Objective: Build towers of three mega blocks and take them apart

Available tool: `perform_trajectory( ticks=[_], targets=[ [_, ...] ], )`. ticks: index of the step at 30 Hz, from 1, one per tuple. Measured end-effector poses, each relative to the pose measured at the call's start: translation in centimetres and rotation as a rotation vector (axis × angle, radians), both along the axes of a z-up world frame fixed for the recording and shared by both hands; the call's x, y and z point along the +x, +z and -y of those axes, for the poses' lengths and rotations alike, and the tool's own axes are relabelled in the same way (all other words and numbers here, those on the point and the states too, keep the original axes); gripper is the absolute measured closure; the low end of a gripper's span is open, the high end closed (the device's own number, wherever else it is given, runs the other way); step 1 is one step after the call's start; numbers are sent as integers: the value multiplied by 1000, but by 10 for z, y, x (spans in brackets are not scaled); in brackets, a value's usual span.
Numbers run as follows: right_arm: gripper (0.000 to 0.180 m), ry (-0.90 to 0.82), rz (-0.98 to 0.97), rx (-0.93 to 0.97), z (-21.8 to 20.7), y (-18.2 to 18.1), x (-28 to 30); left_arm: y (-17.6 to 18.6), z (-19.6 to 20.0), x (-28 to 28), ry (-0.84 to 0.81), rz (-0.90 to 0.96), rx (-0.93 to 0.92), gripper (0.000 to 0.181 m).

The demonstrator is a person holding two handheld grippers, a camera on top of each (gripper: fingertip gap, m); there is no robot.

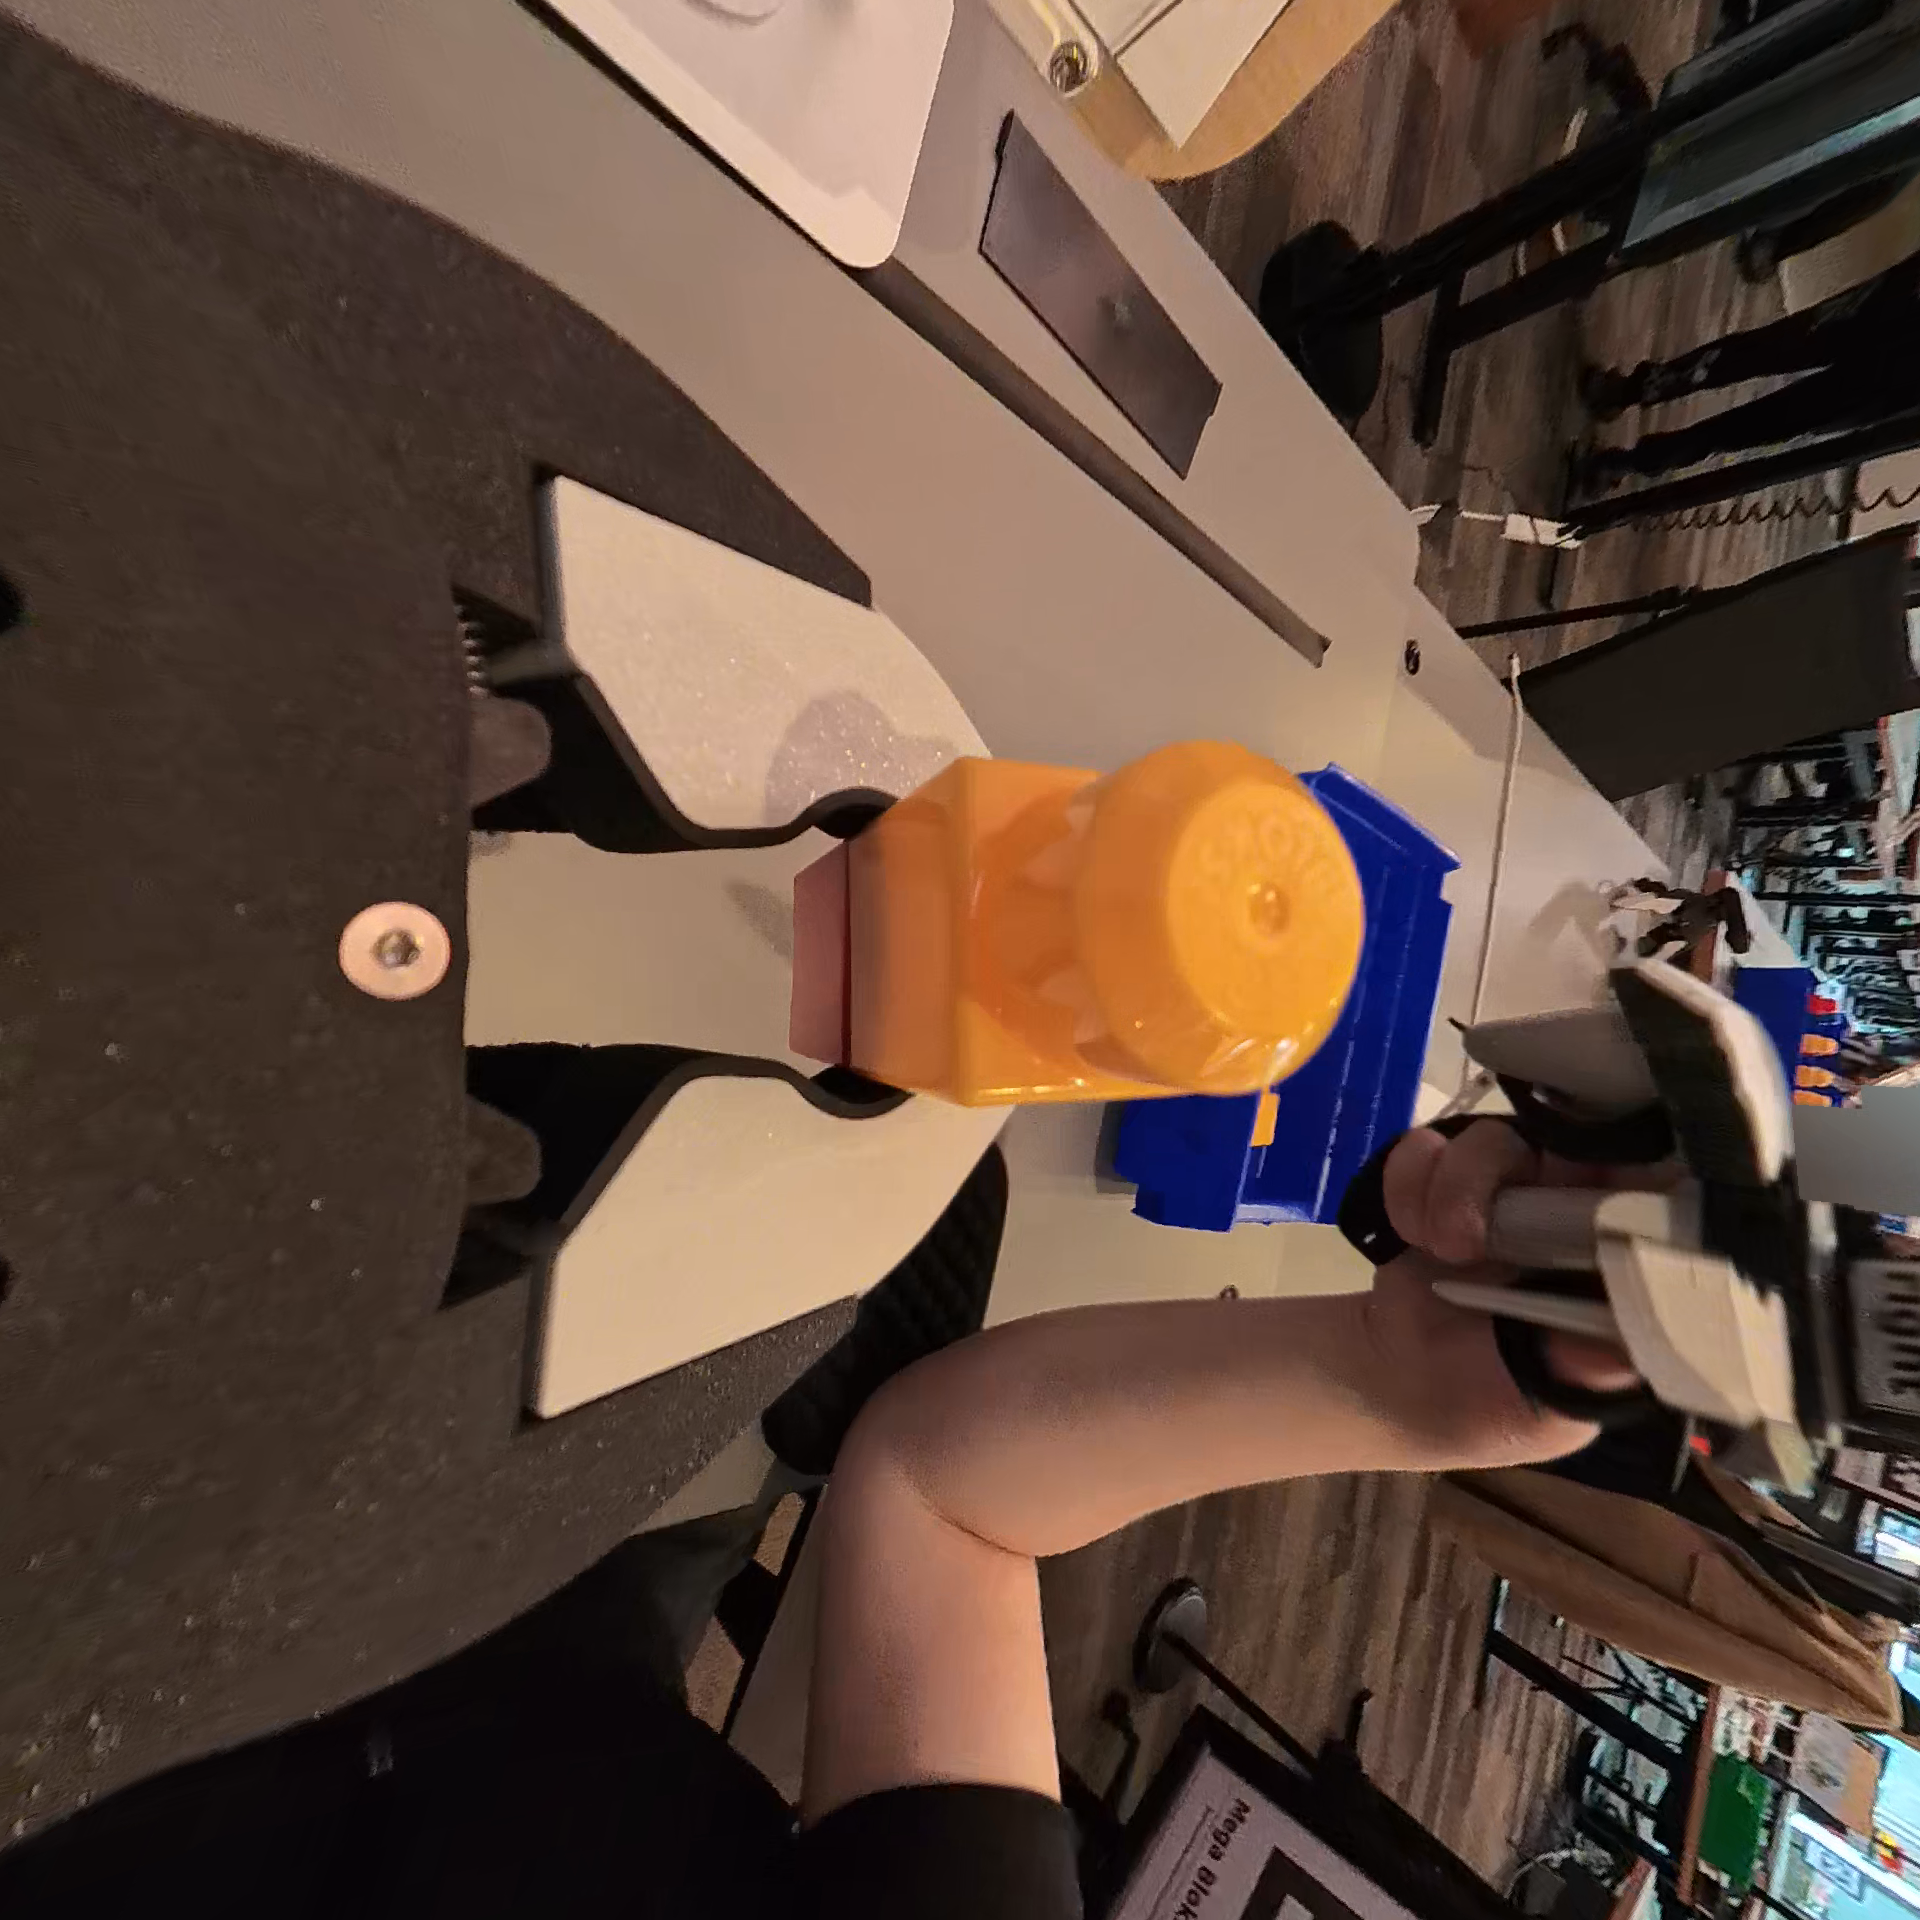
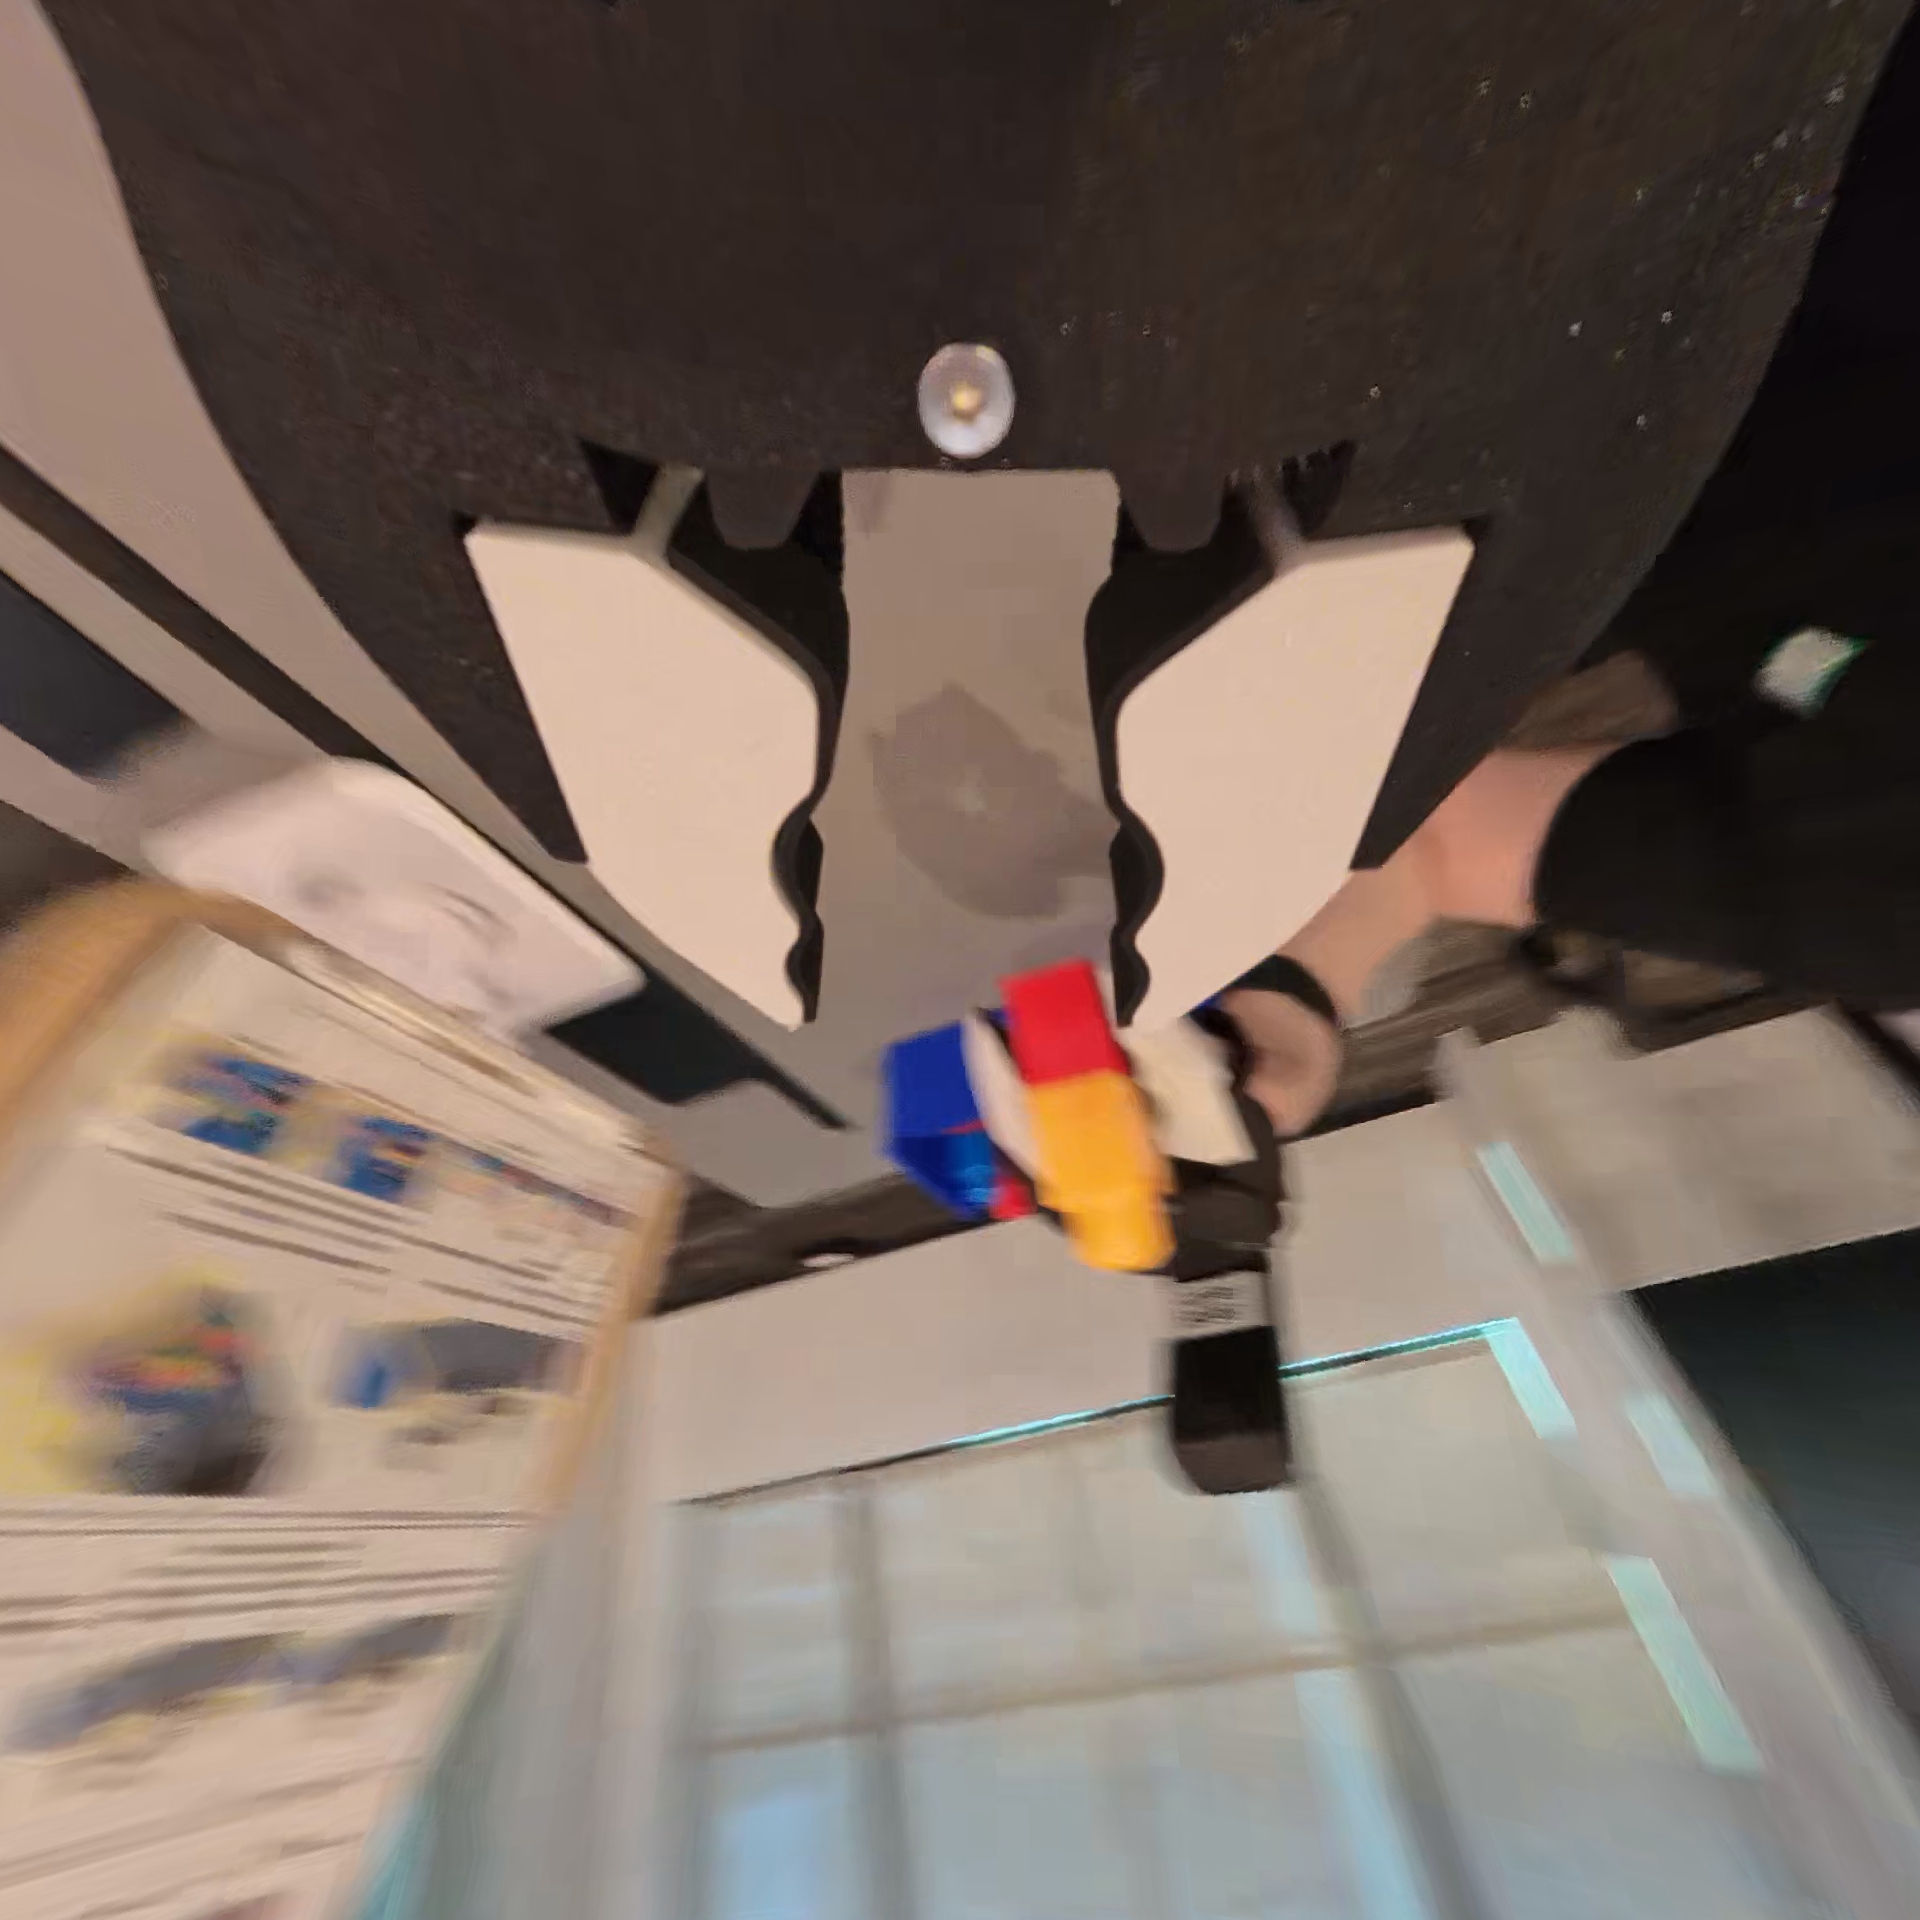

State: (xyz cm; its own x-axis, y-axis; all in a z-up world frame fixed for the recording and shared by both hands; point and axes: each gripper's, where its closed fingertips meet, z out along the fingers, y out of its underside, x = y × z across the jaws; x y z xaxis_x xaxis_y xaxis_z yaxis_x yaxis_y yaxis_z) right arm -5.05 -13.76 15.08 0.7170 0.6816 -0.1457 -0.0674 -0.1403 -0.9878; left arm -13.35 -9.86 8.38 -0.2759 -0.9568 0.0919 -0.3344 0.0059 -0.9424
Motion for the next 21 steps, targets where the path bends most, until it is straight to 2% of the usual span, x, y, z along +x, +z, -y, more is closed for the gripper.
perform_trajectory(
  ticks=[1, 3, 5, 8, 11, 13, 19, 21],
  targets=[
    [129, 82, 15, 6, -7, 0, -29, -4, 2, 1, -7, -16, 7, 140],
    [127, 135, 109, -12, -25, -14, -68, -10, 6, 4, -24, -45, 16, 140],
    [123, 125, 222, -19, -39, -31, -86, -16, 10, 6, -37, -68, 24, 140],
    [122, 165, 217, -18, -45, -36, -104, -21, 16, 8, -62, -89, 38, 140],
    [128, 205, 213, -54, -45, -44, -109, -23, 25, 9, -96, -96, 43, 140],
    [143, 278, 224, -75, -38, -49, -113, -24, 29, 9, -113, -104, 49, 140],
    [144, 289, 177, -45, -36, -39, -110, -24, 33, 9, -137, -93, 30, 135],
    [144, 288, 138, -35, -36, -34, -107, -26, 32, 12, -135, -93, 32, 140]
  ],
)
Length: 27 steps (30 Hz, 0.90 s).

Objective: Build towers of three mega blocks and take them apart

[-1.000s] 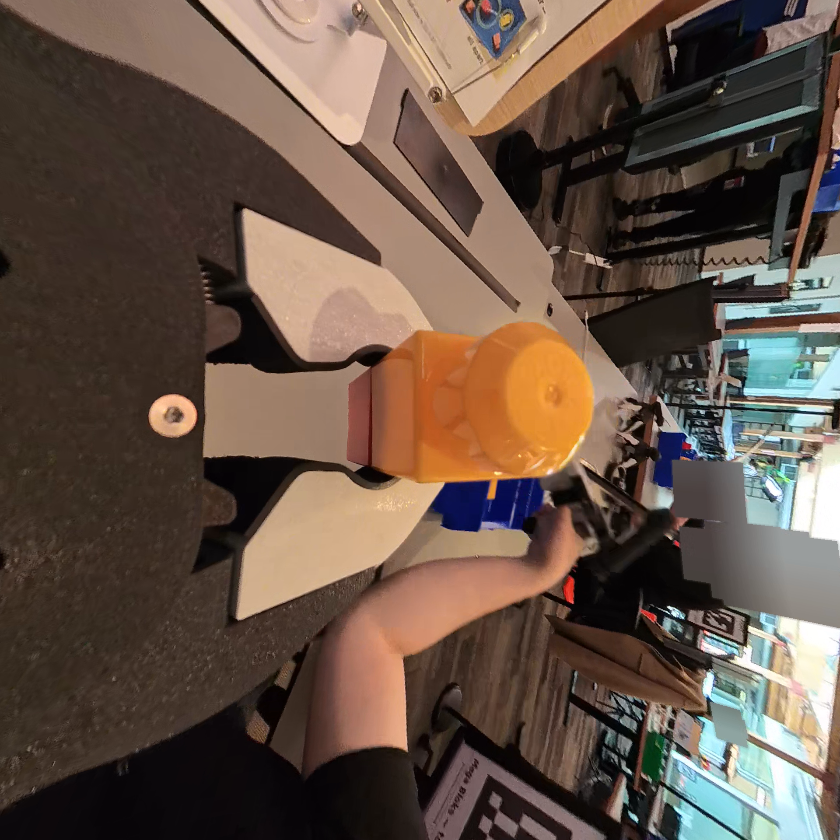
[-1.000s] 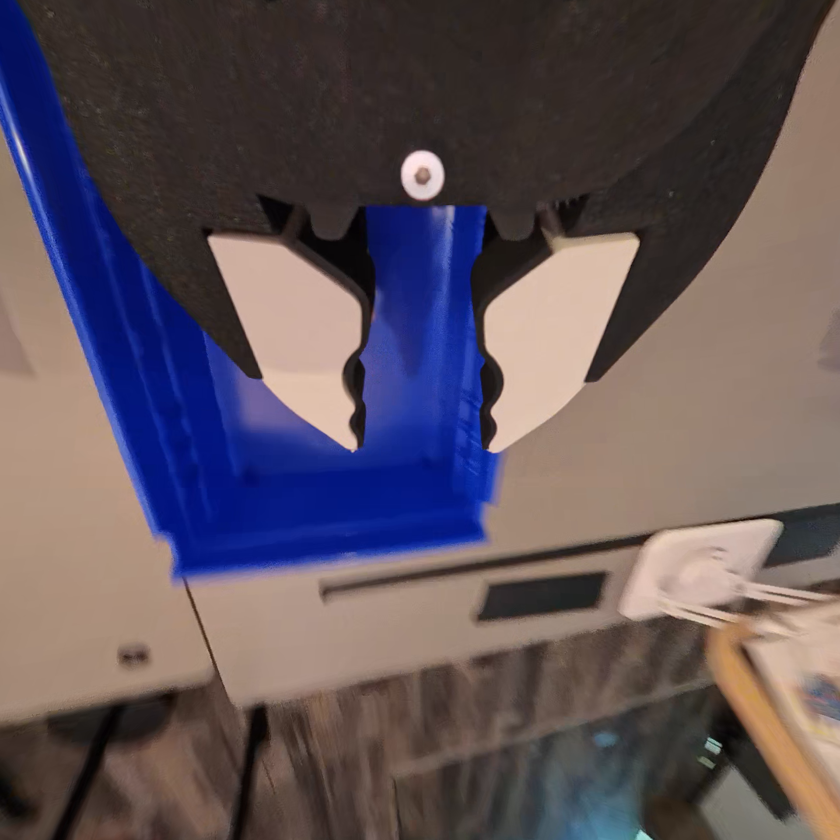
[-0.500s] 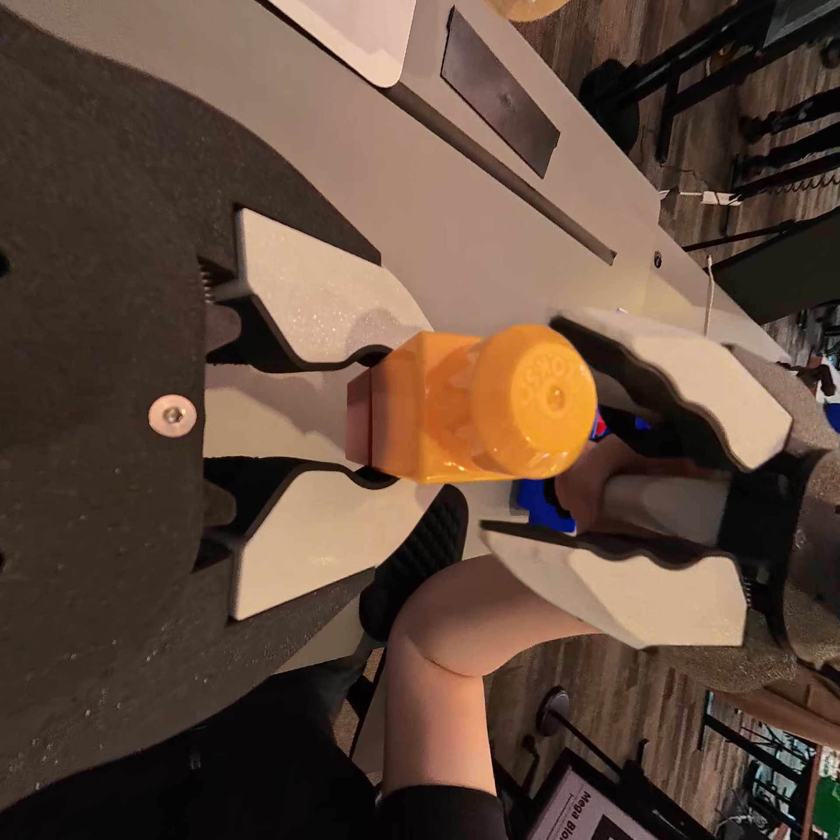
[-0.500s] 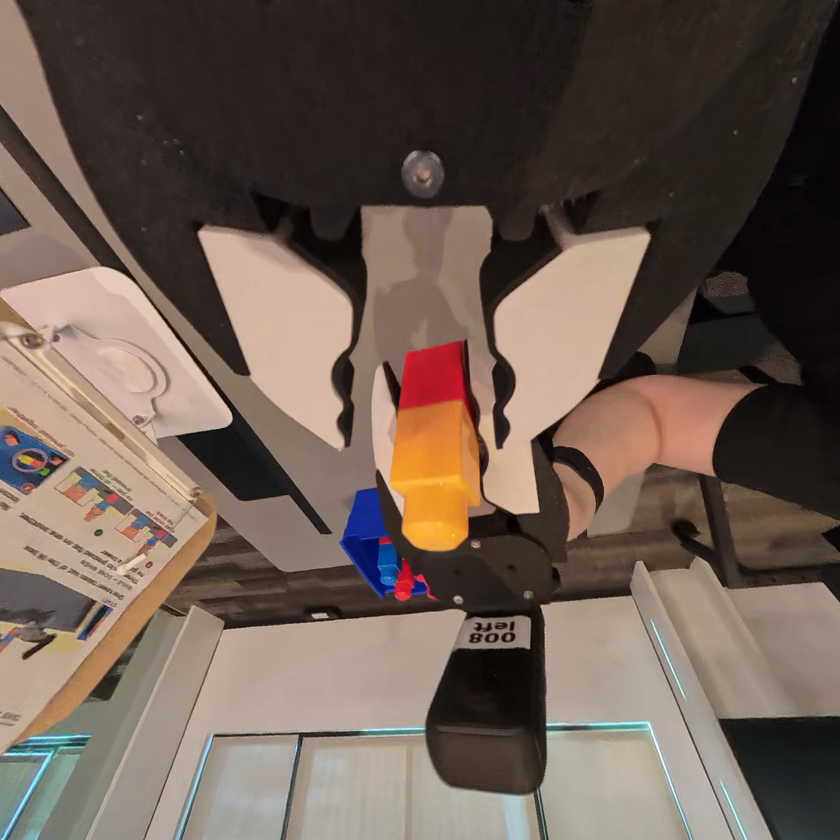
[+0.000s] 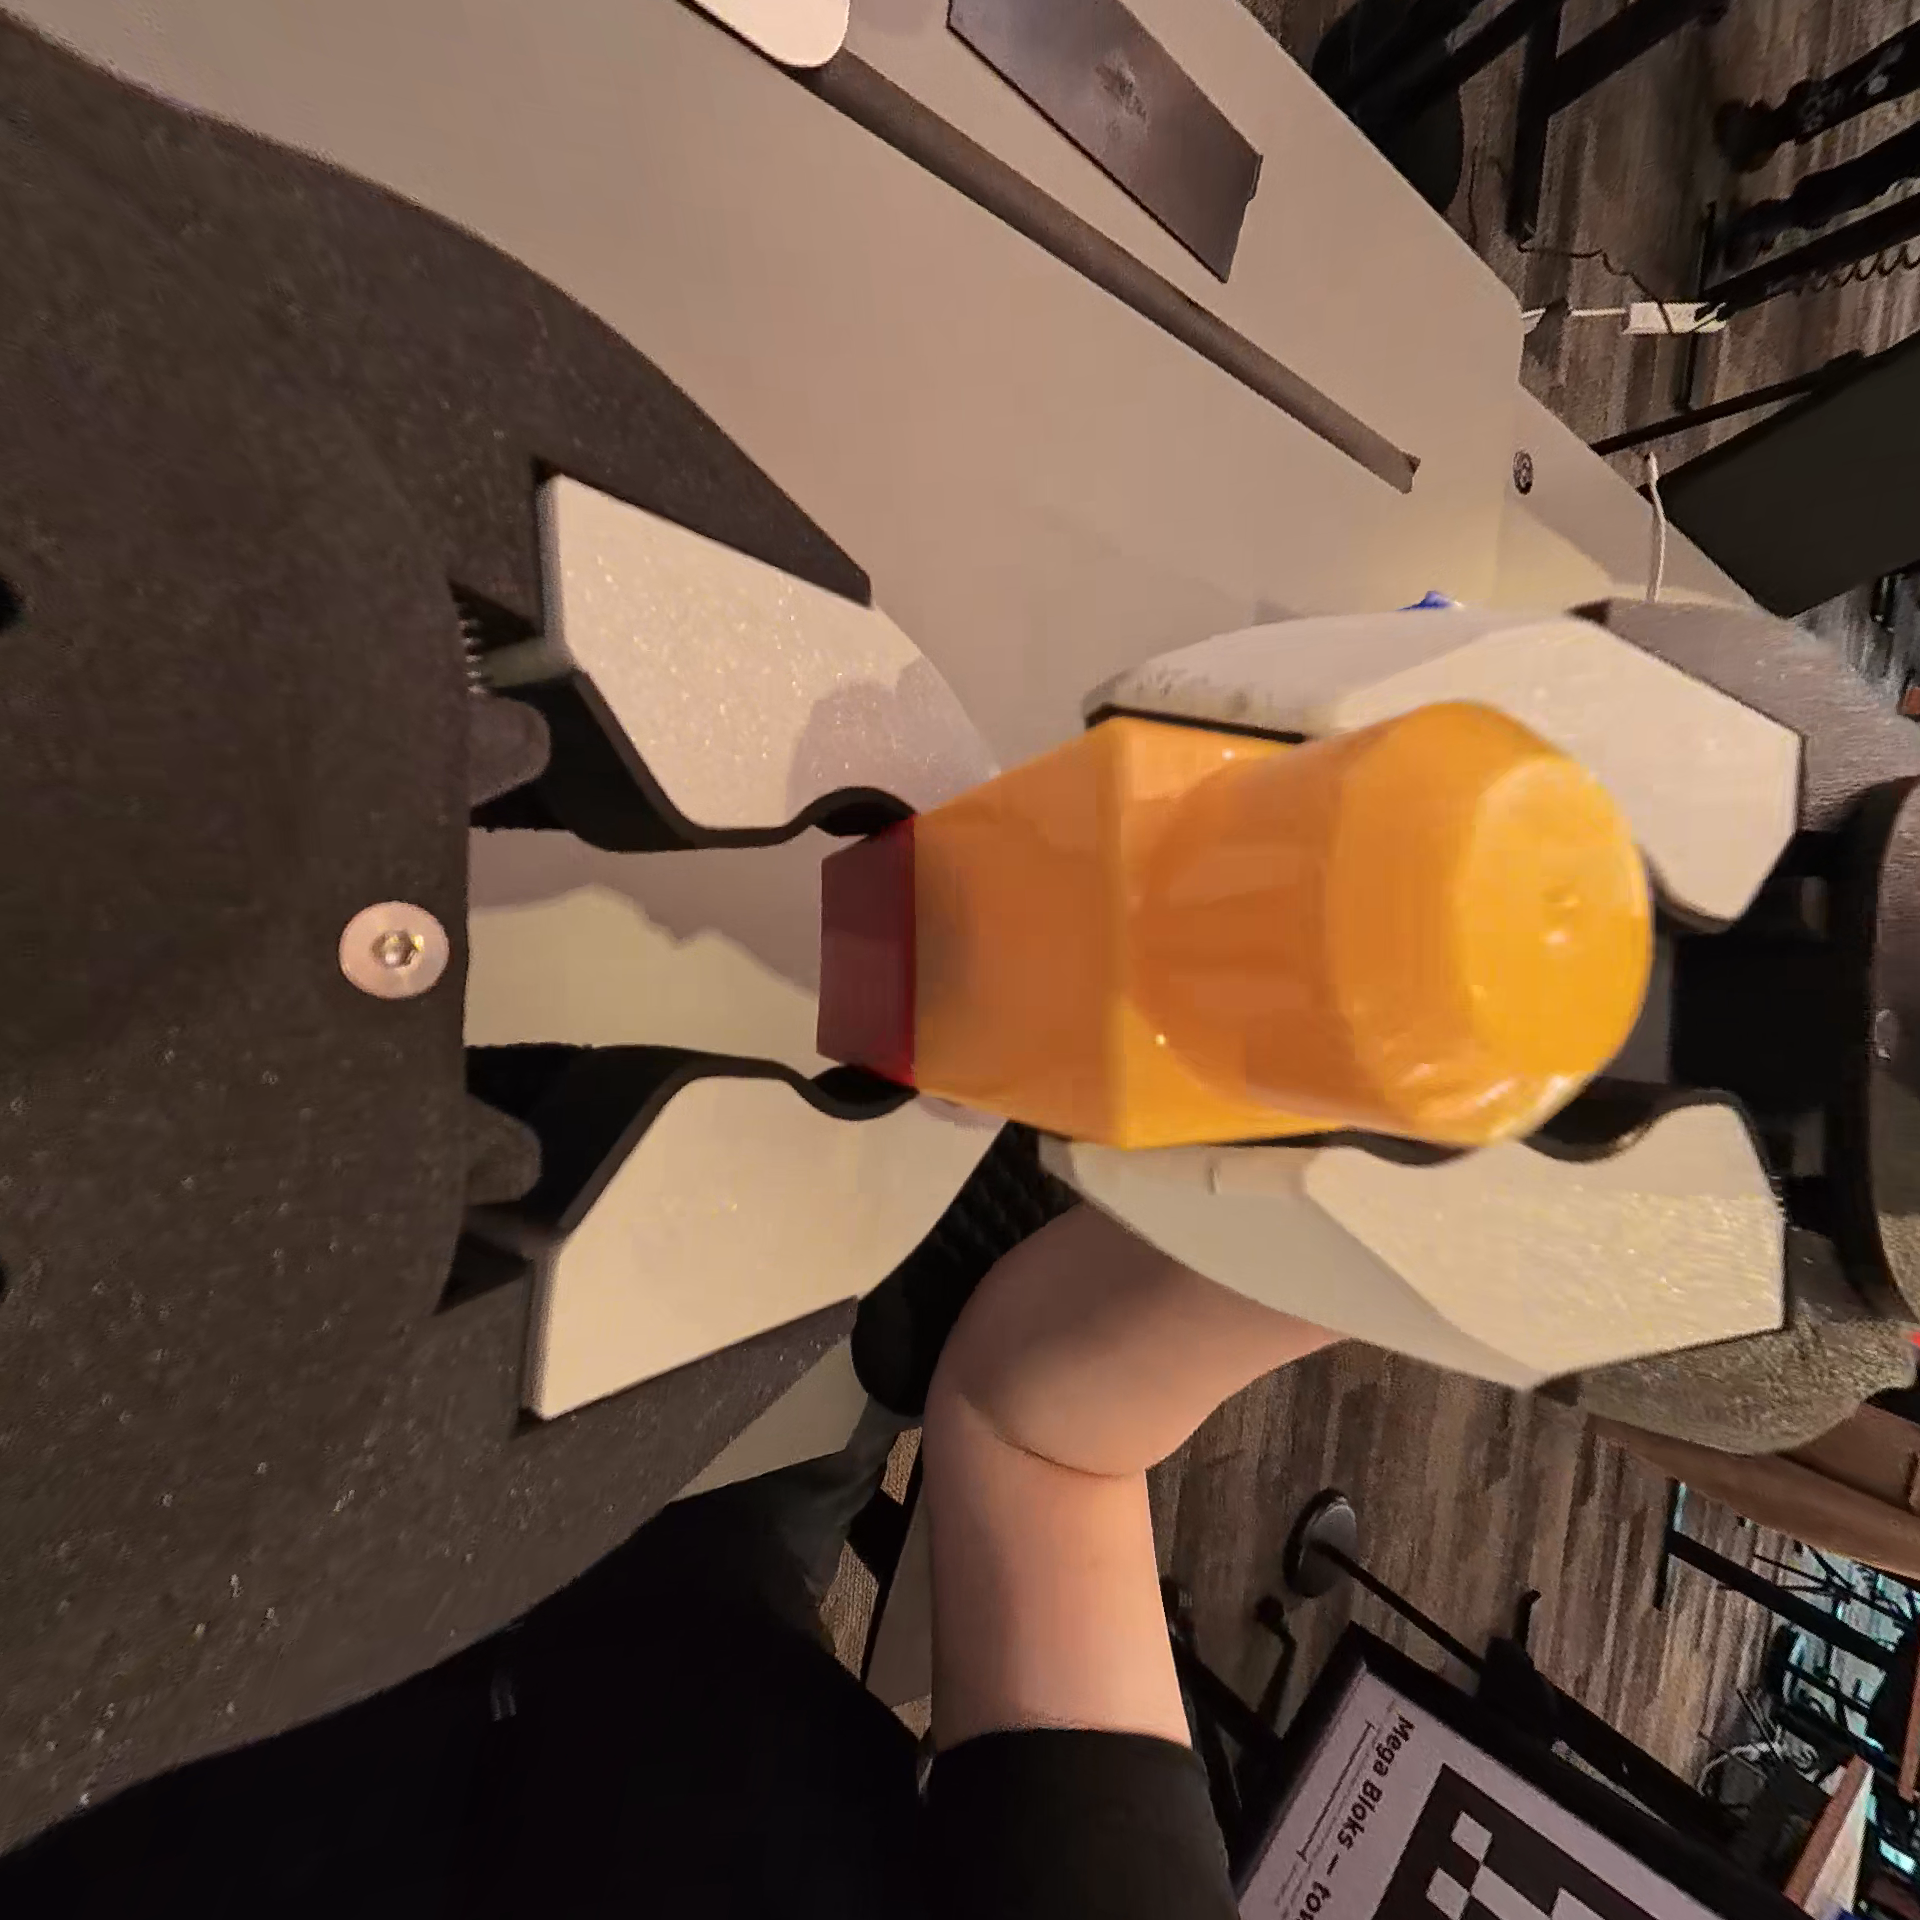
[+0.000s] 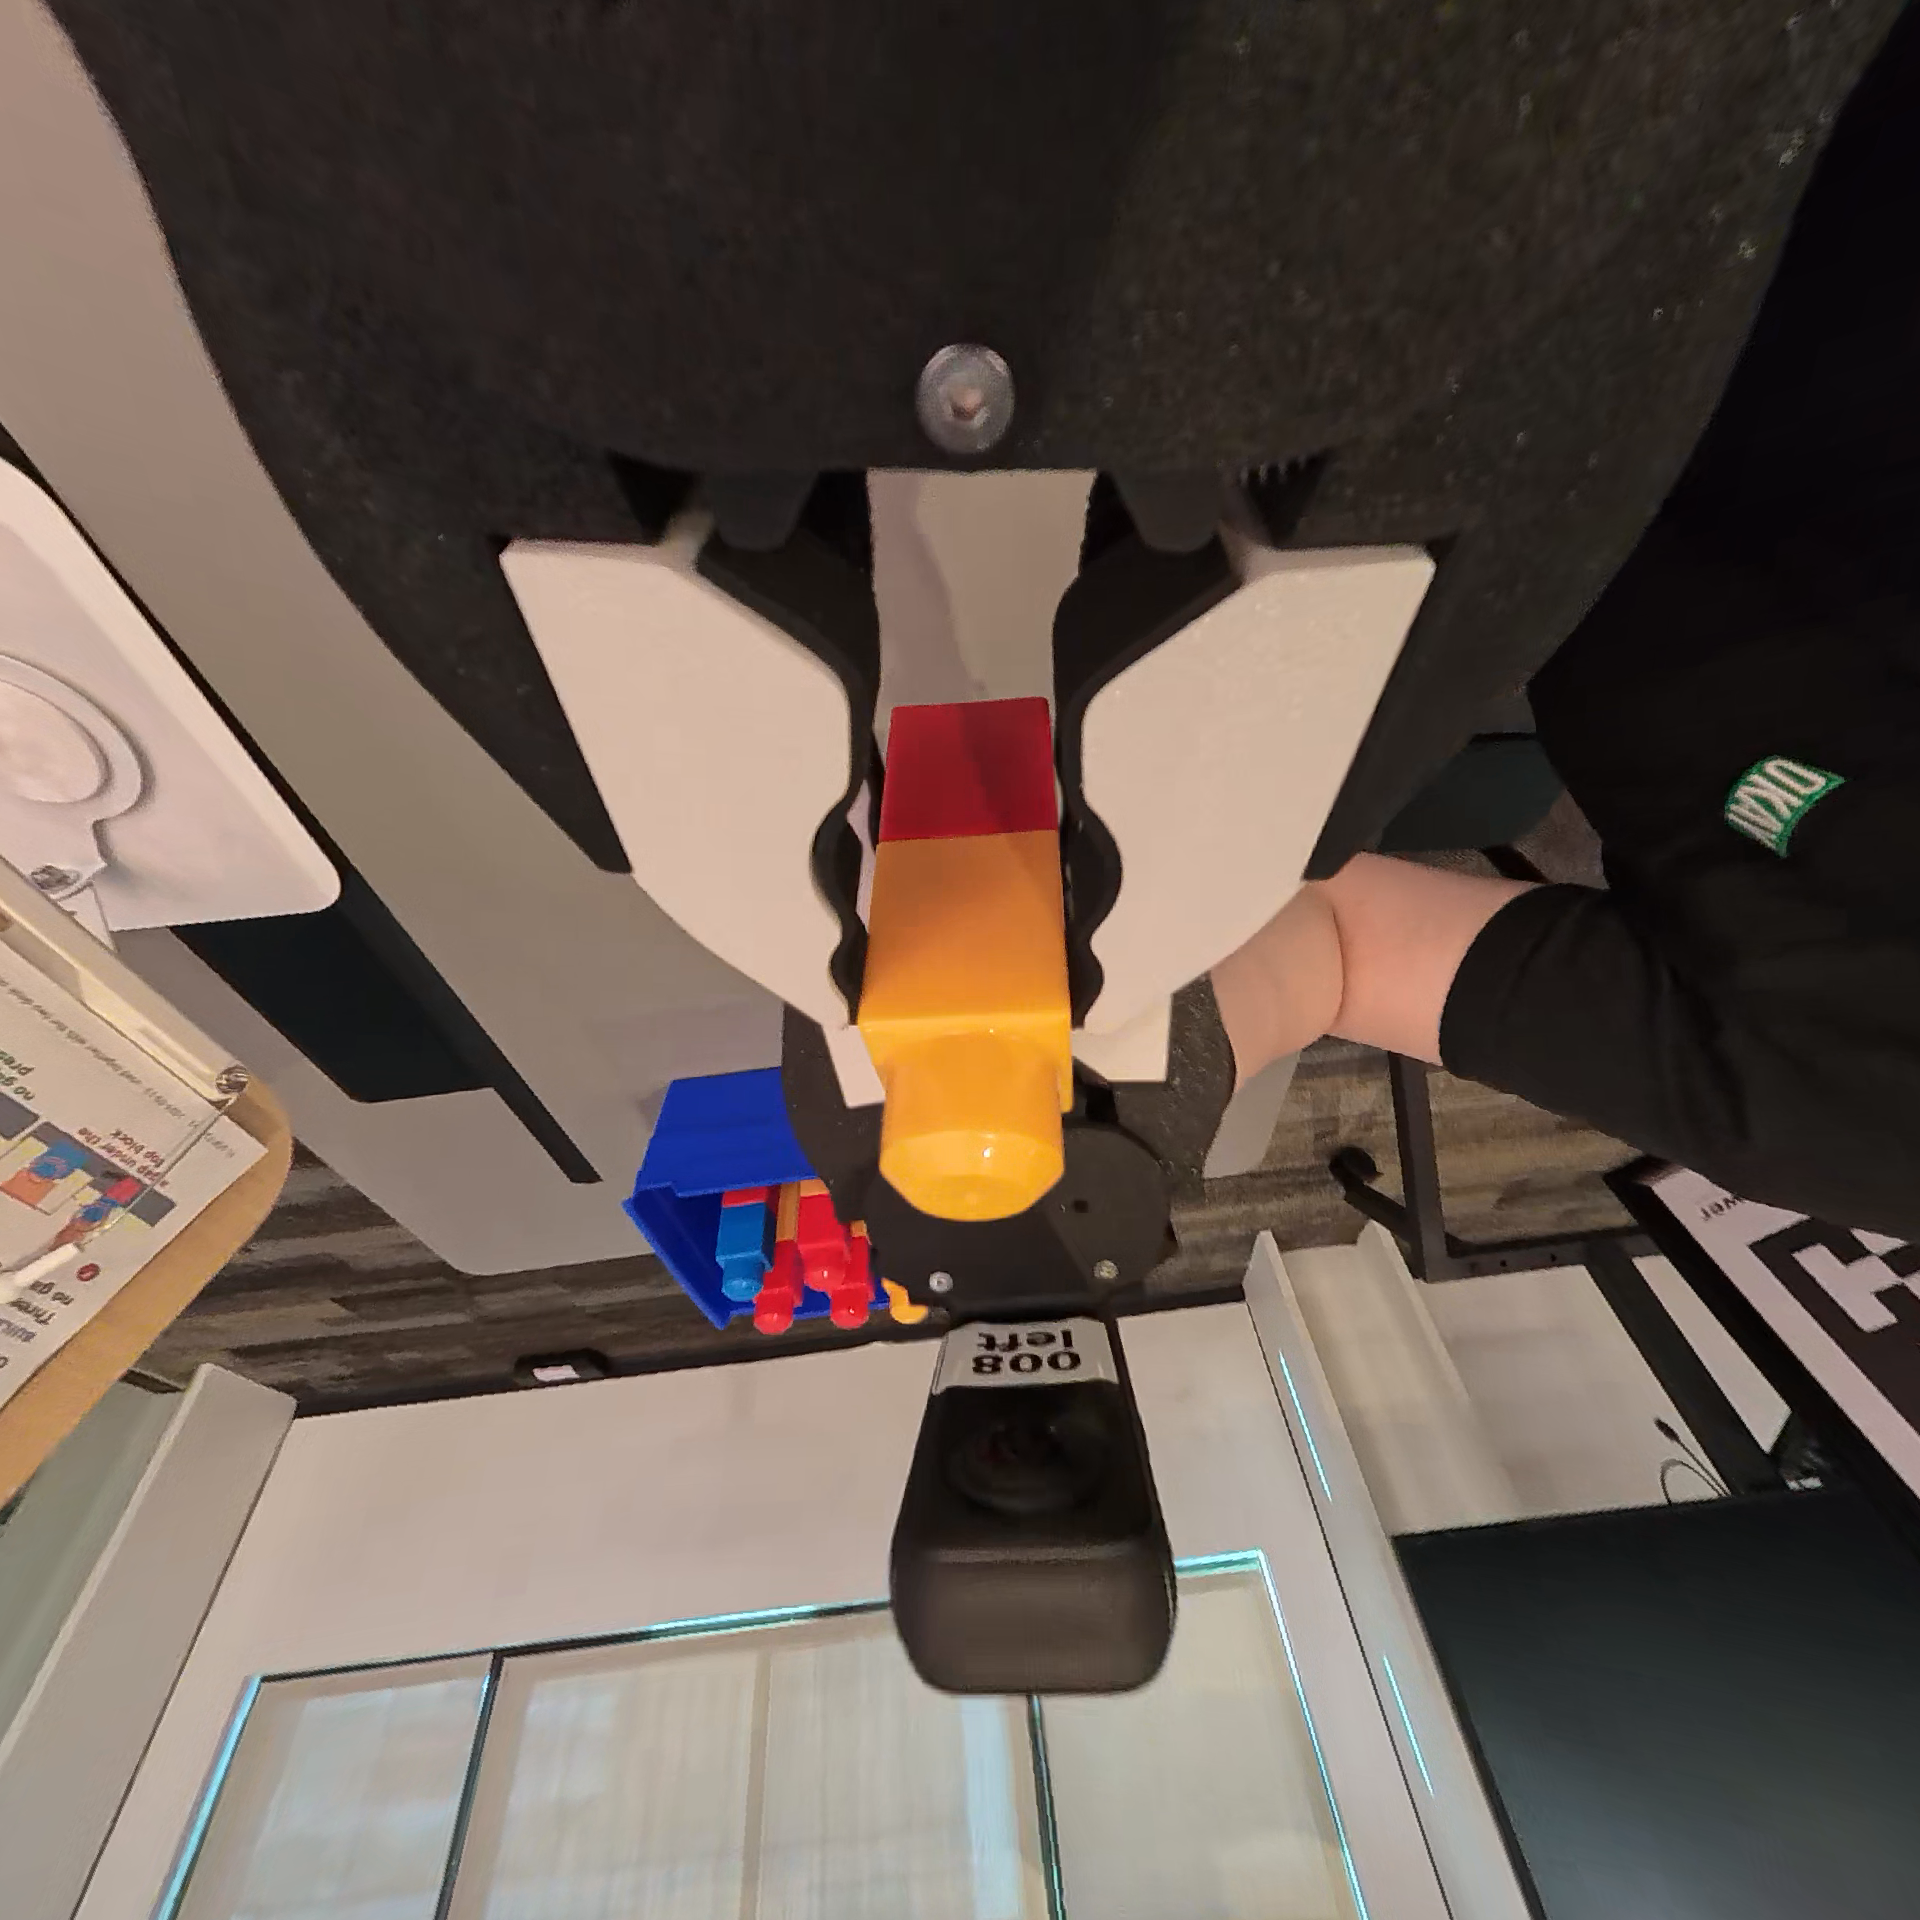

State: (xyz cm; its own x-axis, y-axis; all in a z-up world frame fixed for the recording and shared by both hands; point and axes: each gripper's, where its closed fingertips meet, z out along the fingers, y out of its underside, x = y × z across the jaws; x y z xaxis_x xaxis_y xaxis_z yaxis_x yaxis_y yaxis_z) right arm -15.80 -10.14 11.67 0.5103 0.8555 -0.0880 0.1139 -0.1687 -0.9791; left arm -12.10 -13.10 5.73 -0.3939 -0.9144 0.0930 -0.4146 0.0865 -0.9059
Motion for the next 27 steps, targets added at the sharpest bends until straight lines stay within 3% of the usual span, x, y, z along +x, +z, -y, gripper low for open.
perform_trajectory(
  ticks=[12, 16, 18, 20, 27],
  targets=[
    [144, 12, -36, 11, 0, 6, 5, 7, 4, 6, -7, 34, -81, 140],
    [144, 26, -35, 25, 3, 9, 2, 9, 13, 0, -76, 9, -158, 140],
    [144, 47, -139, 64, 10, 28, 4, 0, 23, -8, -163, -60, -177, 140],
    [144, 66, -268, 81, 21, 49, 21, -12, 23, -4, -151, -100, -137, 140],
    [144, -267, -138, 95, 43, 43, 120, -1, 17, 3, -111, -21, -162, 140]
  ],
)
